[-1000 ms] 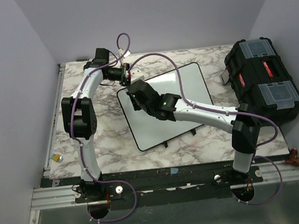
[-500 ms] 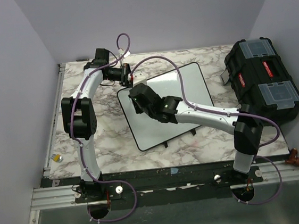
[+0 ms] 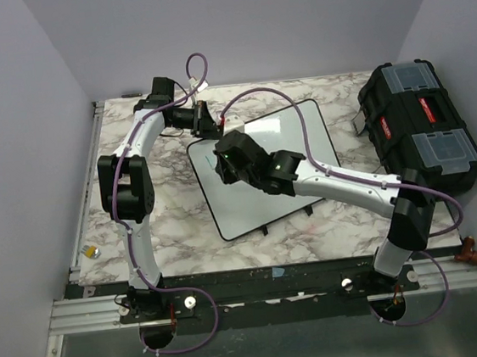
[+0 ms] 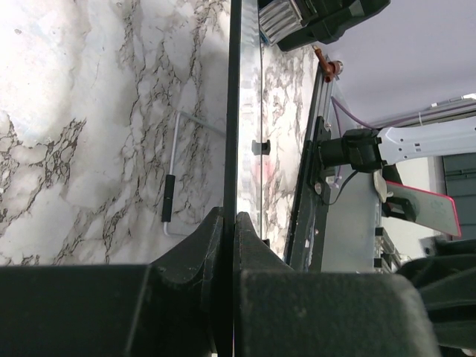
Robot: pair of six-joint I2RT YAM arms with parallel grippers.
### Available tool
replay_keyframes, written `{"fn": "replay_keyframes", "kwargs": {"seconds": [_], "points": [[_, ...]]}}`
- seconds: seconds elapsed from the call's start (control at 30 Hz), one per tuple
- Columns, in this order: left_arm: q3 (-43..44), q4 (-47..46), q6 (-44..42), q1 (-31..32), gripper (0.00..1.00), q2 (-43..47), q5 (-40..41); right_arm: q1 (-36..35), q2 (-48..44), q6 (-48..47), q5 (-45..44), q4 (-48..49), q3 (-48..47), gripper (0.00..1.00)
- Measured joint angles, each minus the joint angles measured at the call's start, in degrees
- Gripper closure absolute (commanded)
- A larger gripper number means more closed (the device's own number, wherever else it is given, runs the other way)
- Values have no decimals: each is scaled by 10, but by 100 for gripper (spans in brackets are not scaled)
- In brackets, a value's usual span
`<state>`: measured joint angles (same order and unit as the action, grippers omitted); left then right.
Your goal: Write a sentence on the whiteboard
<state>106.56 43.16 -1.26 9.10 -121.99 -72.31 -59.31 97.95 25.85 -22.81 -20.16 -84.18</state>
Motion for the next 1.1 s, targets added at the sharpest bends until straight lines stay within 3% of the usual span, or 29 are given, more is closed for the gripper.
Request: {"fn": "replay_keyframes", "kwargs": {"seconds": [0.47,1.1], "points": [[-1,-7,8,0,100,0,0,0,-69,167,82,-14,-199,99],[-3,-15,18,0,100,0,1,31,-18,281,148,-24,-271,99]]}}
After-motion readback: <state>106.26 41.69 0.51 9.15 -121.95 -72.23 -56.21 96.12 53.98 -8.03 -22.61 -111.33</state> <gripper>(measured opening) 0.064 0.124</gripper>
